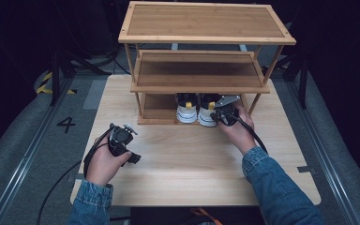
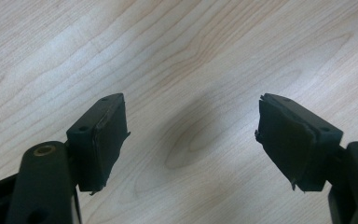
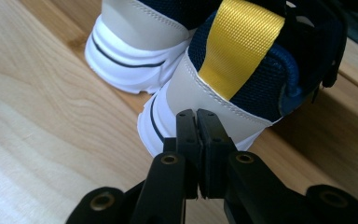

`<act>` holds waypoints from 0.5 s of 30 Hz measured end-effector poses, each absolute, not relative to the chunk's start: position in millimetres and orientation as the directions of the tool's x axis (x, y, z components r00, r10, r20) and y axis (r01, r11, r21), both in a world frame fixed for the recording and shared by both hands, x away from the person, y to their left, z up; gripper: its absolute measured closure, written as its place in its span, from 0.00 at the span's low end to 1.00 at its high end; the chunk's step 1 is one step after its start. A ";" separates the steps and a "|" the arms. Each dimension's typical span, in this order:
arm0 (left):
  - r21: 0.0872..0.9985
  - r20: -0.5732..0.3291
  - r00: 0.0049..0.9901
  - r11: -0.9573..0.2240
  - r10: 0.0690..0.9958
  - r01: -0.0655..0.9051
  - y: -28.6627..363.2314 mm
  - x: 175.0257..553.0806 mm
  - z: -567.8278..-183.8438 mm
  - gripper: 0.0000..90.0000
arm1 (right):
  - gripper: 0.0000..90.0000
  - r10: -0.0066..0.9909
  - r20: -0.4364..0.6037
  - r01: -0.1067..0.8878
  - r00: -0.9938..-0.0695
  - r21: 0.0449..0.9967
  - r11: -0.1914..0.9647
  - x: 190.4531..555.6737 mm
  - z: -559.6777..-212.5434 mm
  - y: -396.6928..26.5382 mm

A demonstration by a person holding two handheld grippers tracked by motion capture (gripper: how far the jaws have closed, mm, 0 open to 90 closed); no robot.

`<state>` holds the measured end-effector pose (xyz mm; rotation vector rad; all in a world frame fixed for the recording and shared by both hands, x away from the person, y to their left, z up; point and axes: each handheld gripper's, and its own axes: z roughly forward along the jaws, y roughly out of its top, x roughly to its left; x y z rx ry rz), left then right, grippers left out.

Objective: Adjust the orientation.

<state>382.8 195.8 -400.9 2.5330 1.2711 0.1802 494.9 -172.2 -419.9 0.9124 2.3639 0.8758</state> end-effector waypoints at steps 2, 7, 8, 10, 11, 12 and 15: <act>0.318 -0.021 0.594 -0.558 0.804 0.766 197.4 381.1 -400.6 0.28 | 0.97 0.716 -0.183 0.422 -0.673 0.700 0.576 496.2 -421.4 -171.3; 0.316 -0.023 0.590 -0.554 0.807 0.770 200.1 379.0 -401.9 0.27 | 0.96 0.715 -0.211 0.404 -0.666 0.704 0.584 500.0 -424.4 -168.9; 0.315 -0.022 0.590 -0.554 0.807 0.770 200.3 378.9 -402.1 0.27 | 0.95 0.712 -0.222 0.396 -0.666 0.704 0.590 501.0 -424.7 -168.5; 0.318 -0.021 0.589 -0.553 0.808 0.770 199.9 379.4 -402.0 0.27 | 0.93 0.712 -0.236 0.393 -0.661 0.700 0.597 502.0 -425.8 -167.4; 0.320 -0.019 0.592 -0.556 0.806 0.767 199.3 380.1 -401.6 0.27 | 0.93 0.711 -0.246 0.387 -0.659 0.699 0.601 502.6 -426.6 -166.9; 0.320 -0.019 0.592 -0.556 0.806 0.767 199.3 380.1 -401.6 0.27 | 0.91 0.713 -0.246 0.386 -0.656 0.703 0.597 503.2 -428.0 -166.4; 0.323 -0.023 0.599 -0.561 0.801 0.762 197.1 382.0 -400.9 0.27 | 0.82 0.713 -0.243 0.386 -0.657 0.704 0.596 501.2 -427.8 -165.9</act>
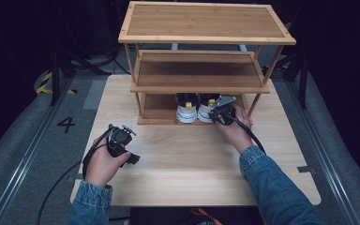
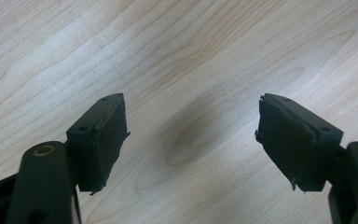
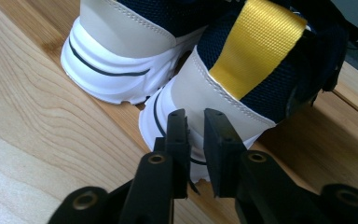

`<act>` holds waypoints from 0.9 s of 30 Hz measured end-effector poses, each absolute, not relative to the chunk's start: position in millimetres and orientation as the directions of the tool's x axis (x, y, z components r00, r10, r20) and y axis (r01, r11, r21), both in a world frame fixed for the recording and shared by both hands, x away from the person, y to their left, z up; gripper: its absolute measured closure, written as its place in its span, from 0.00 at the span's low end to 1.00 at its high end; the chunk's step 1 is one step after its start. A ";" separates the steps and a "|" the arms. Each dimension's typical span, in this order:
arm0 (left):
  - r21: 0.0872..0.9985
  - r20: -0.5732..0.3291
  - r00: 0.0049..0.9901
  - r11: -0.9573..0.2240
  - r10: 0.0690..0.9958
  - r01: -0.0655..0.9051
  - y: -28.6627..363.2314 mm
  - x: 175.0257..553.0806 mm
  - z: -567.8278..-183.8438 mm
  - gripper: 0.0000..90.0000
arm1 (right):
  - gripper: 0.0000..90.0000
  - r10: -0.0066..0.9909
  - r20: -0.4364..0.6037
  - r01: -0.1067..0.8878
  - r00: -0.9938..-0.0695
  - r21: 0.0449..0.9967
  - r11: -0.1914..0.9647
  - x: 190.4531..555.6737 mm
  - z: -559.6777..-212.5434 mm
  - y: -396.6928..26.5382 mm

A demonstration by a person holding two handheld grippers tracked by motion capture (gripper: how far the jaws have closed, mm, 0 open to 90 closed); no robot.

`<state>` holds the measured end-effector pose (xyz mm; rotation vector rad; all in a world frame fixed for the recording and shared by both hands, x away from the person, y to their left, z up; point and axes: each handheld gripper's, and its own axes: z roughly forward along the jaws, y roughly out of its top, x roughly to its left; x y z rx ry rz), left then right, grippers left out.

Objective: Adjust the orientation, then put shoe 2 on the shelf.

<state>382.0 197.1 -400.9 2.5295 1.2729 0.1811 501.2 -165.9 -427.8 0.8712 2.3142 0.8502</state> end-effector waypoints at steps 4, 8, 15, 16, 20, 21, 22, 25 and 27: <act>0.322 -0.024 0.600 -0.562 0.800 0.762 195.2 385.8 -401.2 0.27 | 0.76 0.714 -0.221 0.381 -0.665 0.721 0.578 496.1 -422.8 -168.0; 0.327 -0.024 0.615 -0.575 0.788 0.750 190.3 389.8 -400.0 0.27 | 0.66 0.728 -0.166 0.395 -0.666 0.748 0.533 484.8 -409.4 -177.2; 0.325 -0.022 0.629 -0.589 0.777 0.740 184.3 393.5 -399.4 0.27 | 0.59 0.745 -0.108 0.424 -0.658 0.765 0.485 470.7 -394.4 -194.7; 0.326 -0.026 0.628 -0.587 0.778 0.741 183.4 394.0 -398.9 0.27 | 0.58 0.748 -0.095 0.430 -0.657 0.767 0.475 467.5 -392.0 -198.1; 0.325 -0.029 0.632 -0.590 0.775 0.739 180.3 395.9 -400.2 0.27 | 0.57 0.746 -0.078 0.434 -0.661 0.771 0.466 458.5 -385.9 -207.2; 0.321 -0.031 0.634 -0.593 0.773 0.738 180.0 396.9 -400.7 0.27 | 0.56 0.745 -0.082 0.430 -0.661 0.773 0.467 455.9 -384.0 -210.5; 0.323 -0.030 0.630 -0.589 0.776 0.741 179.4 397.7 -401.4 0.27 | 0.55 0.747 -0.082 0.430 -0.660 0.774 0.465 453.3 -382.0 -213.8; 0.324 -0.032 0.638 -0.596 0.769 0.735 178.6 399.7 -401.7 0.27 | 0.51 0.754 -0.076 0.432 -0.653 0.780 0.453 445.6 -376.1 -225.4; 0.329 -0.019 0.655 -0.614 0.756 0.718 178.0 401.3 -401.8 0.25 | 0.48 0.761 -0.072 0.434 -0.644 0.785 0.442 439.9 -372.7 -234.2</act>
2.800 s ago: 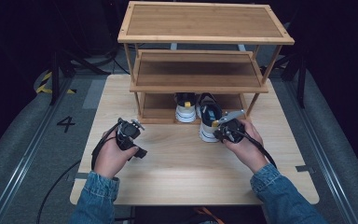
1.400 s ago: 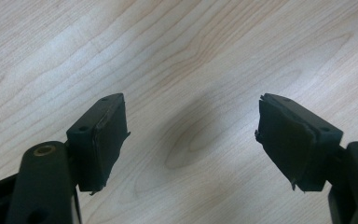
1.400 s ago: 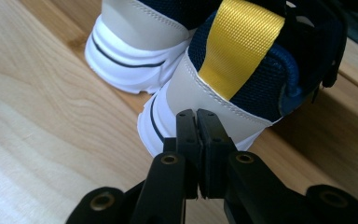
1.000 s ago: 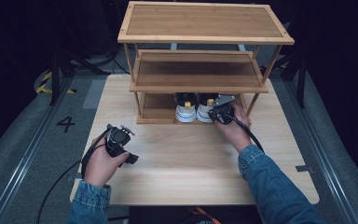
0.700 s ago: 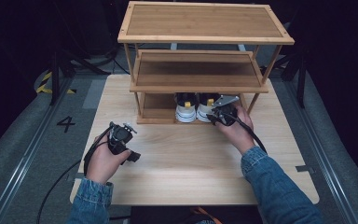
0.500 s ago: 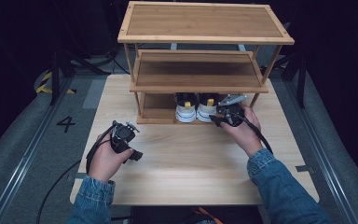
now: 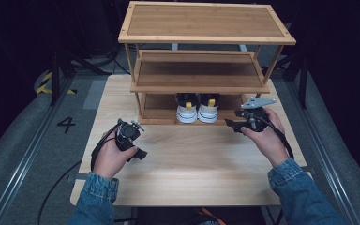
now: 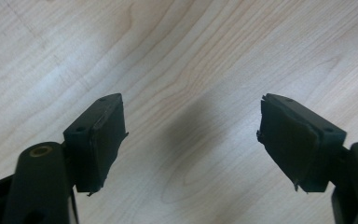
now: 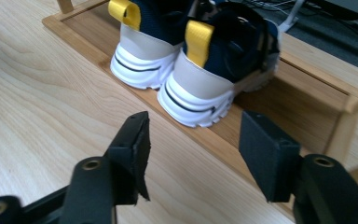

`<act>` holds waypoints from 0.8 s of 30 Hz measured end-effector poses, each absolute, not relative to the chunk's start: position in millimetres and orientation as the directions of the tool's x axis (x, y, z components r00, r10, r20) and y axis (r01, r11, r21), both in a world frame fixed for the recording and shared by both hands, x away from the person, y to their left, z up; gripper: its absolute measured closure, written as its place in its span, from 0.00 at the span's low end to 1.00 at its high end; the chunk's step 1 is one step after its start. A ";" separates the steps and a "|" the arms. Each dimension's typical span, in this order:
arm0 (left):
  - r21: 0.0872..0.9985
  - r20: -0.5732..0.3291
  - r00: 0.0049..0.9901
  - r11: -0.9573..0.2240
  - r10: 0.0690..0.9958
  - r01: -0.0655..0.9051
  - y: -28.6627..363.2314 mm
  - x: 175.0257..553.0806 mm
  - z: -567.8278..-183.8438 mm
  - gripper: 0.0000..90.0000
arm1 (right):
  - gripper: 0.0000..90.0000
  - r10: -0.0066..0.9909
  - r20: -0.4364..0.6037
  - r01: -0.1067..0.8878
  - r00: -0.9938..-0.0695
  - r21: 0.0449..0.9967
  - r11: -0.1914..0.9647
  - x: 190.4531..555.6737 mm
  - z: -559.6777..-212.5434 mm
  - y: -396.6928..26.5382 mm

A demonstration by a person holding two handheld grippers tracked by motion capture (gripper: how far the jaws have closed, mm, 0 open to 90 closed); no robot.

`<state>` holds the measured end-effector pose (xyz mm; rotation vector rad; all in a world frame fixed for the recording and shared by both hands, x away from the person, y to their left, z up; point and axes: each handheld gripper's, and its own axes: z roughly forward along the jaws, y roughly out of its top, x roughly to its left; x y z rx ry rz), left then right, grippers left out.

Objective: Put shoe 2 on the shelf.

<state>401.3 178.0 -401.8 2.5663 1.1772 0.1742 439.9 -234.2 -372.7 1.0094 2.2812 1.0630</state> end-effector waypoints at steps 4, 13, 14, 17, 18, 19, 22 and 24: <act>0.341 -0.017 0.658 -0.614 0.753 0.711 177.7 403.6 -403.3 0.23 | 0.46 0.770 -0.063 0.449 -0.635 0.781 0.435 431.0 -369.3 -252.7; 0.394 -0.059 0.634 -0.566 0.771 0.724 189.1 409.2 -409.3 0.20 | 0.39 0.743 -0.044 0.495 -0.667 0.720 0.487 430.1 -375.1 -295.4; 0.395 -0.057 0.631 -0.563 0.773 0.726 190.3 409.7 -410.0 0.20 | 0.39 0.748 -0.042 0.504 -0.662 0.714 0.486 430.3 -375.8 -300.7; 0.390 -0.063 0.619 -0.551 0.783 0.737 195.5 411.9 -412.5 0.20 | 0.36 0.756 -0.036 0.514 -0.654 0.712 0.479 430.2 -379.7 -315.3; 0.388 -0.052 0.617 -0.553 0.786 0.737 198.1 413.2 -413.4 0.20 | 0.35 0.754 -0.037 0.518 -0.655 0.706 0.484 430.2 -381.1 -318.6; 0.388 -0.052 0.617 -0.553 0.786 0.737 198.1 413.2 -413.4 0.21 | 0.35 0.754 -0.037 0.518 -0.655 0.706 0.484 430.2 -381.1 -318.6; 0.375 0.020 0.638 -0.597 0.770 0.709 202.5 415.1 -420.5 0.21 | 0.34 0.748 -0.047 0.535 -0.662 0.670 0.515 431.6 -392.7 -339.7; 0.375 0.018 0.629 -0.588 0.777 0.716 204.5 416.3 -423.5 0.21 | 0.34 0.744 -0.055 0.542 -0.666 0.649 0.534 431.1 -399.8 -348.7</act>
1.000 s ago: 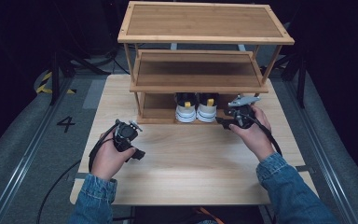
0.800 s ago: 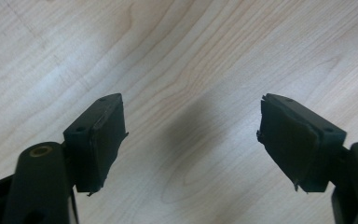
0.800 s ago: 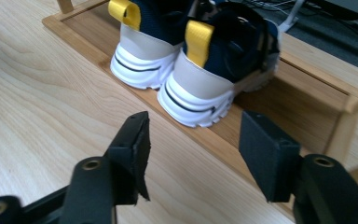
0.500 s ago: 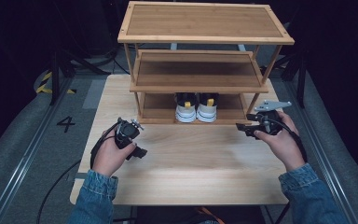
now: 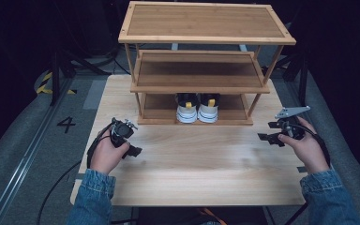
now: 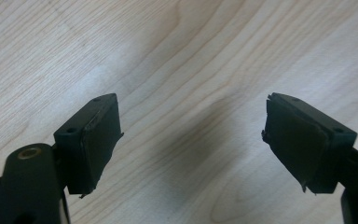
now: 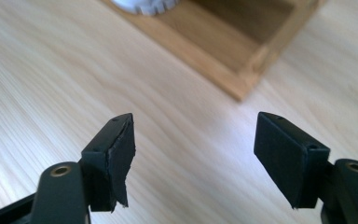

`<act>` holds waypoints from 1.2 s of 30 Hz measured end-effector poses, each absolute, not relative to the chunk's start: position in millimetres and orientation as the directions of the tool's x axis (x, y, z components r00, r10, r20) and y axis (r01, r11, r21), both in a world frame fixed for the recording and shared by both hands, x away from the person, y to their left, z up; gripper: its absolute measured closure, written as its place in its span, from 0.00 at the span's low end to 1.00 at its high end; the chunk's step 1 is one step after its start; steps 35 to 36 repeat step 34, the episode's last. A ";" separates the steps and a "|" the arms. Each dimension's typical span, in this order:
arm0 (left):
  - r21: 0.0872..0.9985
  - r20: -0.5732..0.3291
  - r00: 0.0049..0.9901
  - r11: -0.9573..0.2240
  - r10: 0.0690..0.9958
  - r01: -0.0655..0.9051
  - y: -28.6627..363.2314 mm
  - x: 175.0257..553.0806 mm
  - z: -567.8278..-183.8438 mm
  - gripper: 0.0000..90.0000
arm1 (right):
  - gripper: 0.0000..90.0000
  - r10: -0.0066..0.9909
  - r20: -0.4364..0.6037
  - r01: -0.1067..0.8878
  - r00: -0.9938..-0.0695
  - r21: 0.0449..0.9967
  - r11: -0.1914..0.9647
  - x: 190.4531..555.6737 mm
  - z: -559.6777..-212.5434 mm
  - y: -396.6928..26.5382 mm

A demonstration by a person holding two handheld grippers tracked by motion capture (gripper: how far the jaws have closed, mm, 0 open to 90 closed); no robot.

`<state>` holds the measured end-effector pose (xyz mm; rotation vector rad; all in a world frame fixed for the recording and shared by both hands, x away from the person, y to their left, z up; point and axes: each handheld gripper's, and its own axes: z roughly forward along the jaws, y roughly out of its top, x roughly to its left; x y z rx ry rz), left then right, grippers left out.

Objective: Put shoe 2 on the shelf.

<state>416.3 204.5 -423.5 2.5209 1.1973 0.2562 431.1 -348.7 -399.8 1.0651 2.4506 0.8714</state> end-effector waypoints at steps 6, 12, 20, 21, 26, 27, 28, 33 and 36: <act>0.389 -0.017 0.590 -0.538 0.807 0.748 211.3 418.0 -427.5 0.21 | 0.27 0.755 -0.057 0.571 -0.653 0.617 0.541 426.8 -421.6 -363.5; 0.394 -0.039 0.553 -0.495 0.832 0.774 212.2 418.8 -434.3 0.20 | 0.24 0.842 0.024 0.669 -0.539 0.619 0.411 426.8 -445.2 -370.7; 0.408 -0.071 0.515 -0.446 0.854 0.796 214.0 419.8 -440.5 0.20 | 0.19 0.843 0.037 0.617 -0.536 0.699 0.361 428.5 -473.0 -368.7; 0.413 -0.073 0.512 -0.441 0.856 0.797 214.3 419.9 -441.4 0.20 | 0.19 0.846 0.018 0.611 -0.534 0.699 0.371 428.9 -476.1 -368.0; 0.429 -0.077 0.498 -0.422 0.864 0.799 215.2 419.9 -444.3 0.20 | 0.17 0.862 0.002 0.599 -0.507 0.720 0.350 429.9 -485.0 -366.9; 0.437 -0.078 0.494 -0.415 0.866 0.798 215.2 419.8 -445.1 0.20 | 0.18 0.867 0.011 0.597 -0.498 0.730 0.333 429.7 -486.1 -366.7; 0.442 -0.079 0.493 -0.413 0.866 0.796 215.5 420.0 -445.9 0.20 | 0.17 0.869 0.010 0.598 -0.494 0.730 0.332 429.7 -486.1 -366.8; 0.464 -0.076 0.487 -0.401 0.870 0.790 215.8 418.8 -448.5 0.19 | 0.18 0.874 0.012 0.597 -0.486 0.734 0.322 430.2 -486.7 -367.3; 0.465 -0.076 0.486 -0.400 0.871 0.790 216.0 418.6 -448.3 0.19 | 0.18 0.874 0.012 0.597 -0.486 0.735 0.322 430.1 -486.8 -367.4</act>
